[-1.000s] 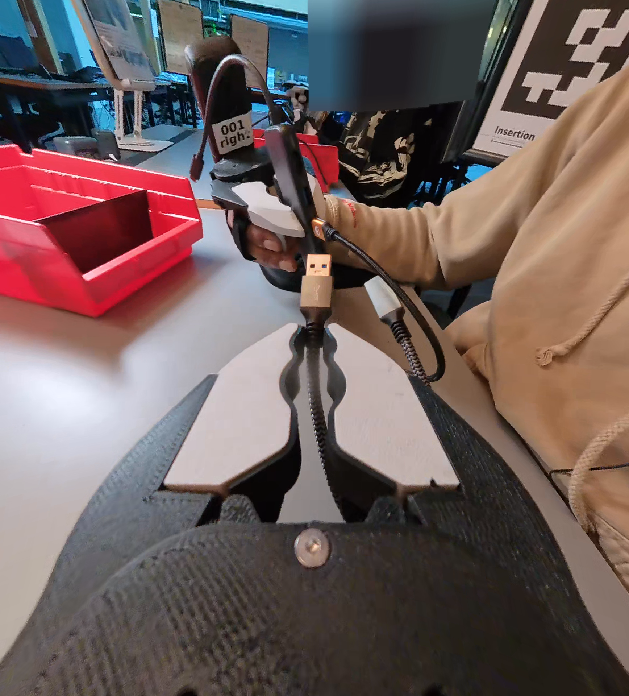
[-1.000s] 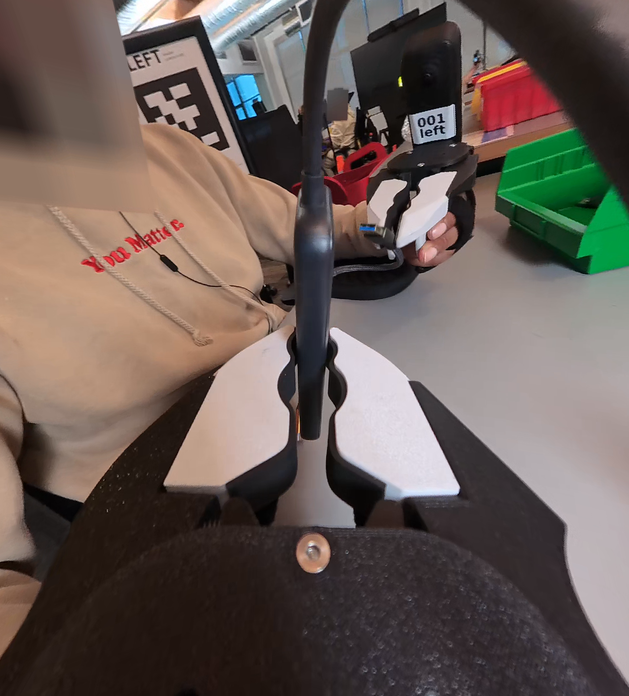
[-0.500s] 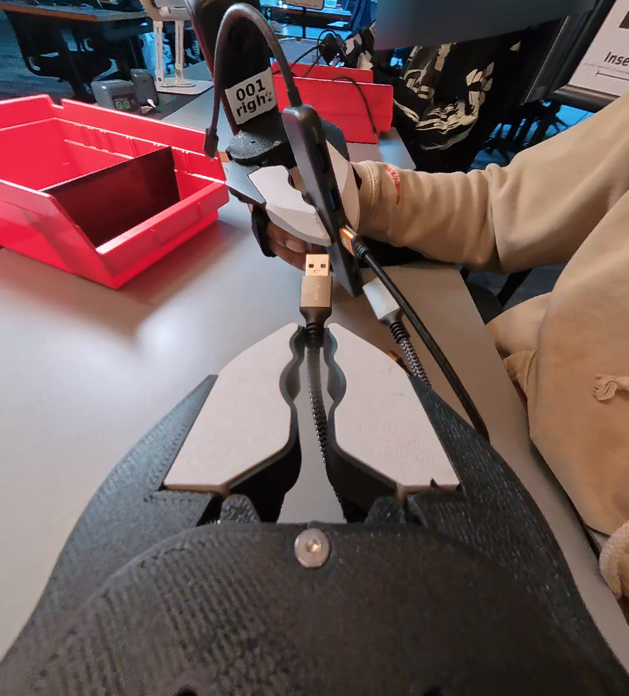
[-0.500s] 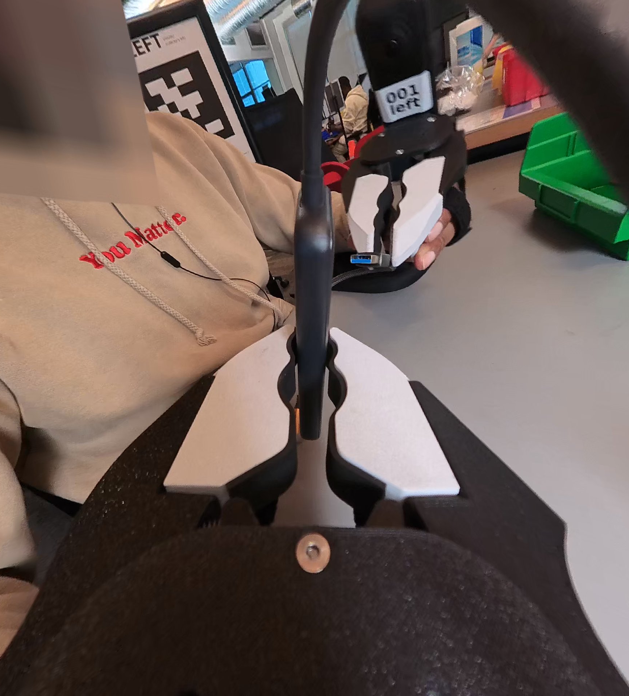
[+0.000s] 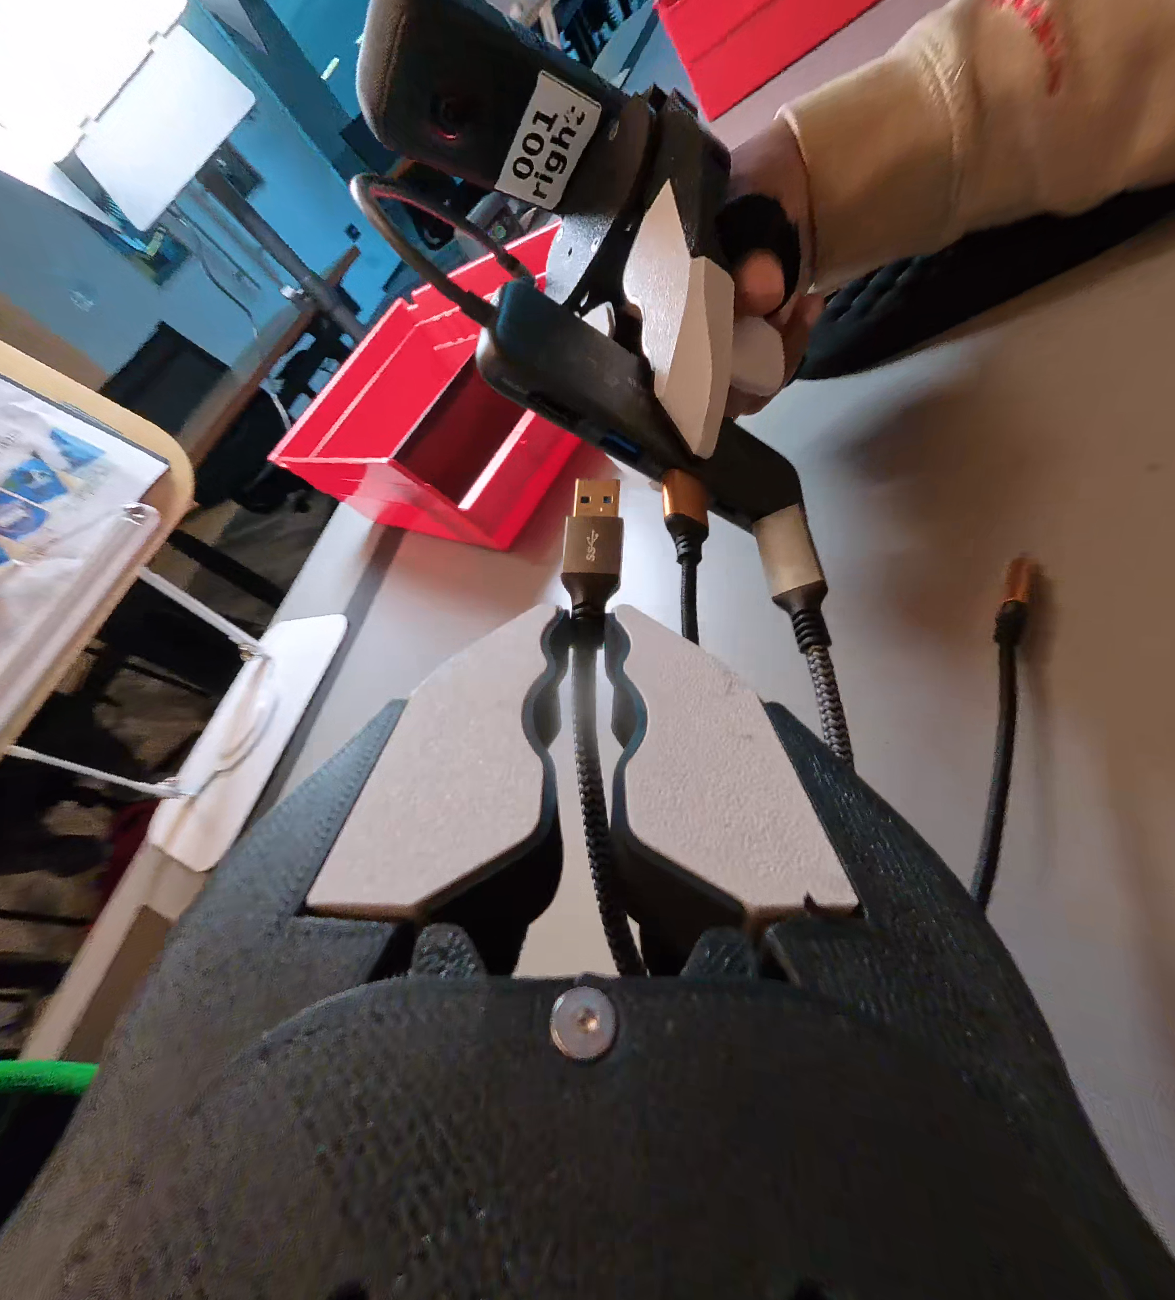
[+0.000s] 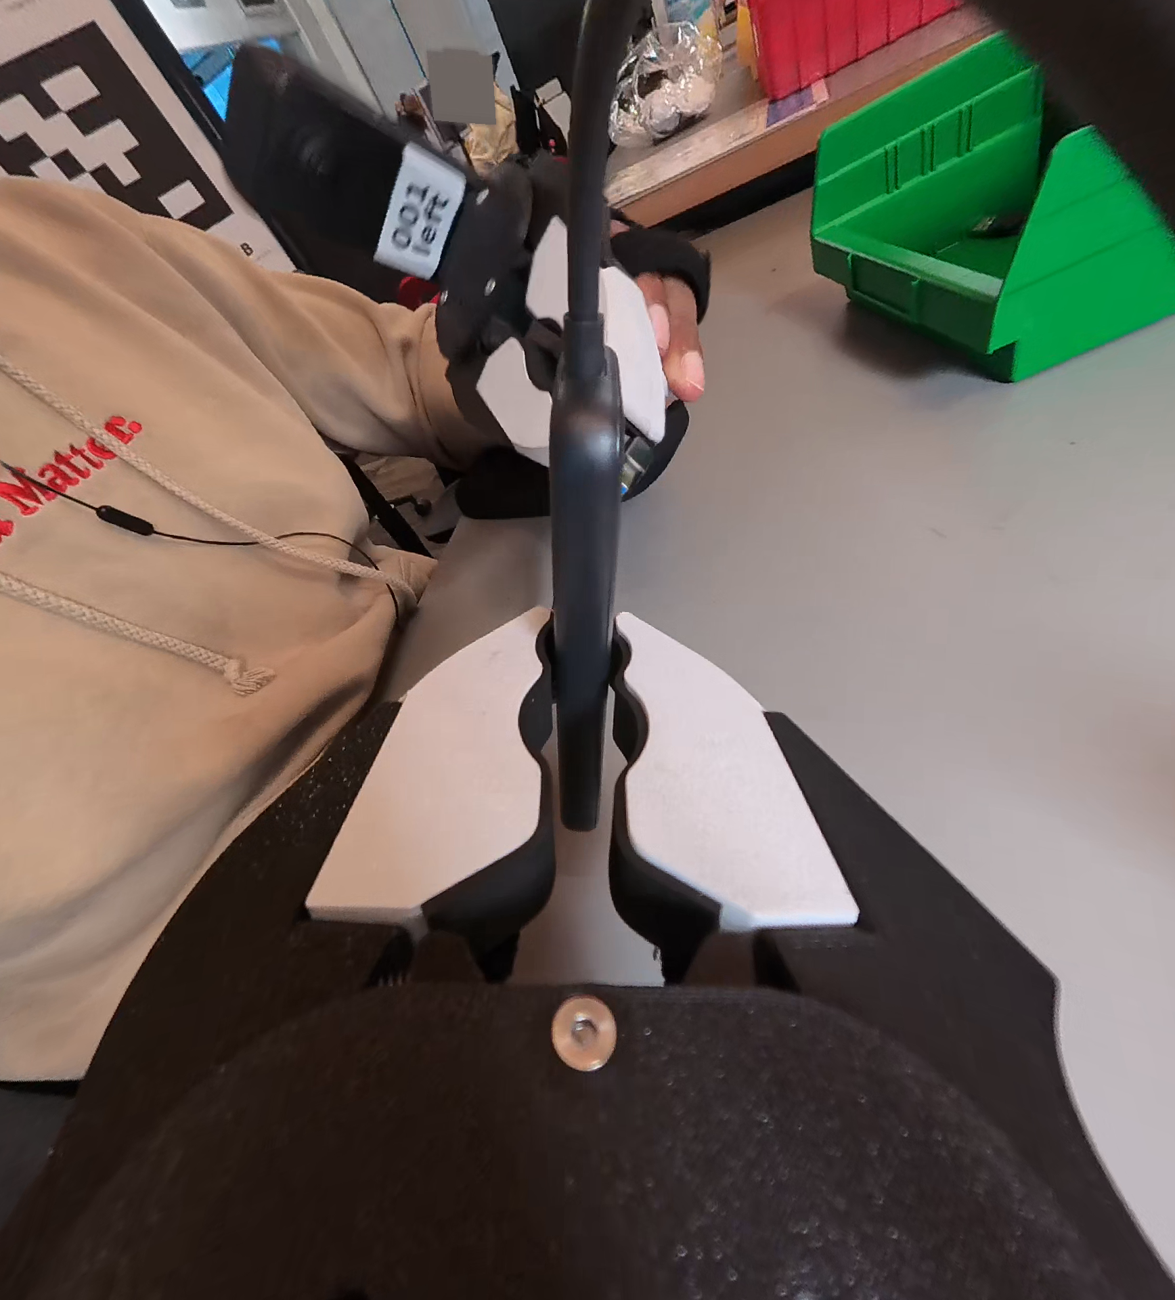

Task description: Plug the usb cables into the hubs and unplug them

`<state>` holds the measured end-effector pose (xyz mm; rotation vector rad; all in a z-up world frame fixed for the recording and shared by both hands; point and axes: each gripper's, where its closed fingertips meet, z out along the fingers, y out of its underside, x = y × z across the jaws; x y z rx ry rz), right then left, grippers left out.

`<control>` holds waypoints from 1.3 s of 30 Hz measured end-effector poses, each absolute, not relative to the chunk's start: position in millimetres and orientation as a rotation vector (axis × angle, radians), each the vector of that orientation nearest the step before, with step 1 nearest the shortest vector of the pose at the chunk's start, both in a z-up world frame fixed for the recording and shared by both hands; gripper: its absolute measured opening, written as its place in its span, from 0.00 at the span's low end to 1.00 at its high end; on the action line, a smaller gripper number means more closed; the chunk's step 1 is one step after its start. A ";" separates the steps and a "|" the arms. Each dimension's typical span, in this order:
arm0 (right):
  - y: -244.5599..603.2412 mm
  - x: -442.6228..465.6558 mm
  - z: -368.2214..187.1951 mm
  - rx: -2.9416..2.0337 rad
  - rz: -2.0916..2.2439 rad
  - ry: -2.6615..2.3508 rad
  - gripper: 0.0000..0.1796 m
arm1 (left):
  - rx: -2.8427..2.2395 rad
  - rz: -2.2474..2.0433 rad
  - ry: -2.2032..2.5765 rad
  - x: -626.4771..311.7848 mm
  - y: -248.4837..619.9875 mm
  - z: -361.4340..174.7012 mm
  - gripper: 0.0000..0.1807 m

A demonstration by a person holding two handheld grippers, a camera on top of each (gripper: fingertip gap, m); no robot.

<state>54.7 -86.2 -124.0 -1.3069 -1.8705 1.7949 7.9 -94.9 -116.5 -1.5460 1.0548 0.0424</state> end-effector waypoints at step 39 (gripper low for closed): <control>-103.1 82.3 -133.5 -1.089 1.628 -2.133 0.06 | -2.112 -1.638 0.718 24.7 -136.4 -173.7 0.00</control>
